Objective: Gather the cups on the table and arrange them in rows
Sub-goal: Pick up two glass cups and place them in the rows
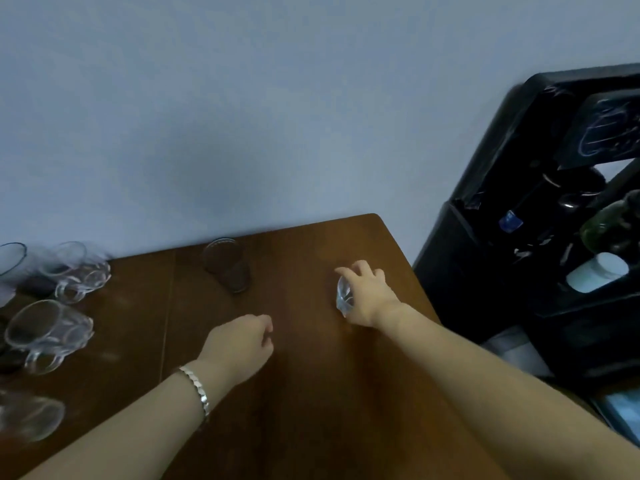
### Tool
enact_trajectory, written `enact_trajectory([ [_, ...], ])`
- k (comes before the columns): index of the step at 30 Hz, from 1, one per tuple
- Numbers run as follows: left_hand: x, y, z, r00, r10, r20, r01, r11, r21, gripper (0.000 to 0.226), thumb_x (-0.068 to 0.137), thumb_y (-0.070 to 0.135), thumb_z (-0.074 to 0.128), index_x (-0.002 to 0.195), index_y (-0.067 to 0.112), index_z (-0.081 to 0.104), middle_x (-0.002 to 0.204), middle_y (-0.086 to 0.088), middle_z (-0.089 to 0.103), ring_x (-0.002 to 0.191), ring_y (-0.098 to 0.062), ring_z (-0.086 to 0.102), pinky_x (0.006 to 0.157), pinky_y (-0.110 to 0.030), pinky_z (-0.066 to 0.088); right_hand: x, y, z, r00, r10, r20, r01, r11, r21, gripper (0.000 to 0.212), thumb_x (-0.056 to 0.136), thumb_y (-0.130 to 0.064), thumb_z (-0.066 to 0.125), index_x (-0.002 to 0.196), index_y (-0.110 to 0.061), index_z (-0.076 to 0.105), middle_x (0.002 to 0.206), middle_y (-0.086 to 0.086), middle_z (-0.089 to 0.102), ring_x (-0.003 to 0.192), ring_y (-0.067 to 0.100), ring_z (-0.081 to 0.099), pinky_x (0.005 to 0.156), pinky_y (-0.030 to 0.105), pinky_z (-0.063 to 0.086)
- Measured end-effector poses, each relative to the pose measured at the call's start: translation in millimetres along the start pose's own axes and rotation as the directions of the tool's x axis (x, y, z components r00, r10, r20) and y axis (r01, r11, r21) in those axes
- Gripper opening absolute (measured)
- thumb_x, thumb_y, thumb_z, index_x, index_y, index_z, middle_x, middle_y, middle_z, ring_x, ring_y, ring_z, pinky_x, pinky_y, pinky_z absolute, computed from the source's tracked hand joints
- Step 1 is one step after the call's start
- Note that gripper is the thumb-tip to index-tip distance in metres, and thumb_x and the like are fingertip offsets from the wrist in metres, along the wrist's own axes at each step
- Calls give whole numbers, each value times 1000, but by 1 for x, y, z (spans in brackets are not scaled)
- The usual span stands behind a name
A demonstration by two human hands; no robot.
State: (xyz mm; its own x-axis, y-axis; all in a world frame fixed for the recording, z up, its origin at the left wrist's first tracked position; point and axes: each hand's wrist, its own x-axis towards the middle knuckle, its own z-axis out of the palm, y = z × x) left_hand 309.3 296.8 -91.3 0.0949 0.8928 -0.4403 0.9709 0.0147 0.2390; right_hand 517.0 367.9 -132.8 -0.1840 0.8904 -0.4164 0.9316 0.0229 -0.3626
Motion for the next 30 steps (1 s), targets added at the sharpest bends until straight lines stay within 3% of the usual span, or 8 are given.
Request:
enact_trajectory([
  [4, 33, -15, 3, 966, -52, -253, 44, 998, -39, 39, 92, 21, 50, 131, 17, 50, 132, -5, 52, 118, -23, 51, 95, -35, 46, 7, 11, -6, 997, -31, 69, 38, 993, -110, 96, 71, -24, 78, 145, -36, 18, 145, 4, 26, 127, 32, 39, 97, 39, 49],
  [7, 59, -23, -5, 861, -112, -497, 80, 993, -85, 72, 85, 19, 62, 147, 10, 26, 154, -16, 22, 141, -32, 24, 114, -40, 26, 8, 14, -9, 998, -47, 41, 51, 993, -107, 94, 69, -33, 79, 143, -35, 21, 139, 3, 34, 118, 28, 51, 89, 33, 53],
  [9, 77, -30, -16, 818, -189, -543, 139, 982, -132, 90, 81, 29, 69, 149, 8, 14, 158, -19, 9, 146, -34, 10, 118, -43, 14, 6, 16, -9, 999, -43, -12, 43, 999, -21, 88, 70, -39, 77, 140, -34, 25, 132, 1, 41, 104, 24, 59, 74, 26, 56],
  [12, 102, -45, -29, 833, -336, -440, 250, 937, -242, 102, 77, 45, 71, 150, 9, 8, 159, -16, 10, 146, -32, 13, 117, -44, 20, -2, 17, -4, 997, 14, -82, -1, 988, 157, 87, 69, -43, 78, 139, -35, 27, 131, -3, 43, 95, 19, 62, 55, 16, 51],
  [15, 111, -57, -36, 859, -420, -292, 296, 873, -387, 91, 73, 45, 74, 144, 11, 30, 149, -12, 35, 134, -32, 40, 105, -46, 41, -12, 13, 1, 992, 50, -117, -19, 967, 254, 89, 67, -45, 80, 139, -36, 29, 133, -4, 45, 108, 17, 59, 79, 24, 54],
  [18, 95, -55, -34, 869, -384, -311, 264, 893, -365, 84, 70, 40, 79, 138, 11, 40, 141, -9, 44, 125, -30, 50, 97, -42, 46, -23, 4, 7, 992, 73, -102, -41, 959, 280, 90, 66, -45, 80, 140, -36, 28, 134, -4, 46, 114, 17, 57, 89, 29, 53],
  [23, 24, -49, -10, 921, -260, -291, 163, 934, -319, 87, 69, 42, 79, 141, 16, 36, 142, -2, 41, 123, -24, 52, 95, -37, 48, -56, -17, 14, 994, 74, -84, -52, 969, 242, 91, 66, -47, 79, 140, -38, 27, 135, -5, 45, 115, 16, 57, 89, 28, 53],
  [30, -117, -86, 21, 950, -293, -107, 225, 880, -417, 96, 66, 47, 81, 144, 23, 31, 145, 7, 39, 124, -14, 49, 101, -33, 48, -123, -81, 34, 1000, -3, -7, 4, 992, 122, 92, 65, -51, 77, 141, -37, 27, 131, -5, 46, 109, 17, 60, 86, 28, 56],
])
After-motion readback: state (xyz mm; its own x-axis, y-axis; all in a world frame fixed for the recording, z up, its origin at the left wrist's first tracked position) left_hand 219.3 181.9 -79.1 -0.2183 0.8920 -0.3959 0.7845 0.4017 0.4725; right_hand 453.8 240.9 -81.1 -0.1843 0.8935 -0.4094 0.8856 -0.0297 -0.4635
